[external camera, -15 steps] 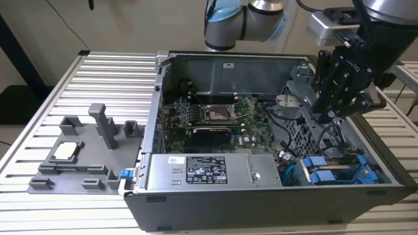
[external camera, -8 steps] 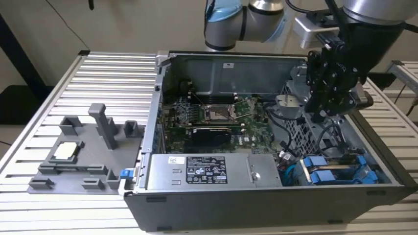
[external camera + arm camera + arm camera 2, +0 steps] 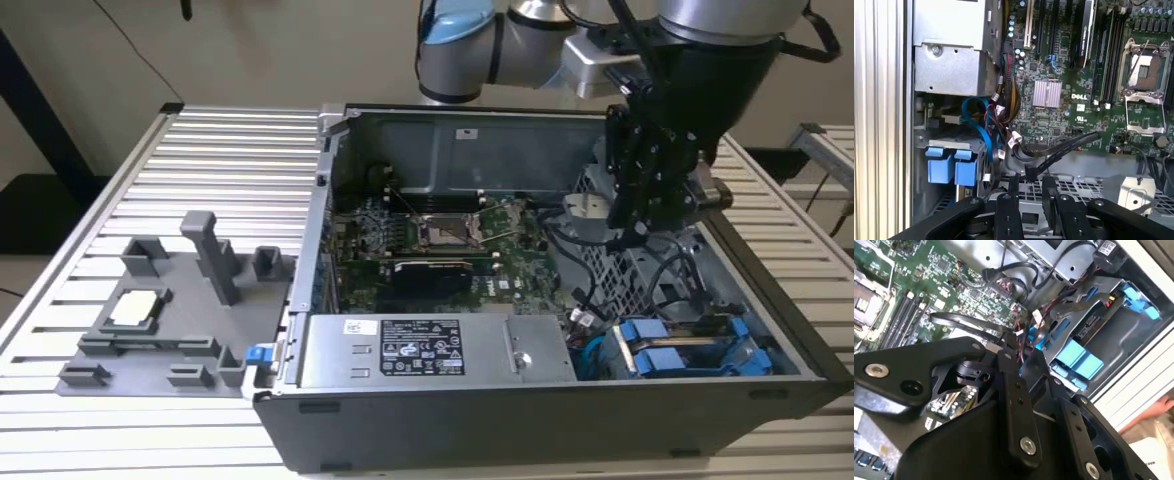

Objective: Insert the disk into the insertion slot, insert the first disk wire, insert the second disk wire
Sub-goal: 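Insert the first disk wire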

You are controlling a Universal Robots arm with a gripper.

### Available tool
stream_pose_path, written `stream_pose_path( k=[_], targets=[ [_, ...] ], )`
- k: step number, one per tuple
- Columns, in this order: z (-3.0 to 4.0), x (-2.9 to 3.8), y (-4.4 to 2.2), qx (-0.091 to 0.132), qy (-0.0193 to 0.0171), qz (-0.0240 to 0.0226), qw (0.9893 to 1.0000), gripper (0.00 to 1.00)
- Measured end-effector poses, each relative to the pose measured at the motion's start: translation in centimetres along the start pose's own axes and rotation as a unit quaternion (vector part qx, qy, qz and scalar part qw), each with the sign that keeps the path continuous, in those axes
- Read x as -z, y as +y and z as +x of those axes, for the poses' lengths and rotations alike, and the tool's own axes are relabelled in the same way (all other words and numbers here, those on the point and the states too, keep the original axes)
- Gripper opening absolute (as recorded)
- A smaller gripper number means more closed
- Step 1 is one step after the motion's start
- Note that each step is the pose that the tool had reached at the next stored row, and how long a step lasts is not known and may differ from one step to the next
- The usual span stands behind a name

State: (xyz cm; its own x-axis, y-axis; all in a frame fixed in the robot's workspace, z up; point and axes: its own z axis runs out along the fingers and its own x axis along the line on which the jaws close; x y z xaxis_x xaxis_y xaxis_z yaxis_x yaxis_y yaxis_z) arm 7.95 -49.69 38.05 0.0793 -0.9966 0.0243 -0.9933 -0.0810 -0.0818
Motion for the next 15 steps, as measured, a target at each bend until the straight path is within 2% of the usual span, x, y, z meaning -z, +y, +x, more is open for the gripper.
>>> stream_pose_path(
  k=[2, 5, 9, 13, 15],
  targets=[
    [-0.17, -0.08, 0.63, 0.0, 0.0039, 0.0045, 1.0, 0.33],
    [-0.3, -0.3, 1.35, 0.0, 0.0069, 0.0111, 0.9999, 0.33],
    [-0.35, -0.6, 1.51, 0.003, 0.0113, 0.0194, 0.9997, 0.33],
    [-0.4, -1.05, 1.69, 0.005, 0.0129, 0.0233, 0.9996, 0.33],
    [-0.41, -1.1, 1.73, 0.005, 0.013, 0.0237, 0.9996, 0.33]
  ],
)
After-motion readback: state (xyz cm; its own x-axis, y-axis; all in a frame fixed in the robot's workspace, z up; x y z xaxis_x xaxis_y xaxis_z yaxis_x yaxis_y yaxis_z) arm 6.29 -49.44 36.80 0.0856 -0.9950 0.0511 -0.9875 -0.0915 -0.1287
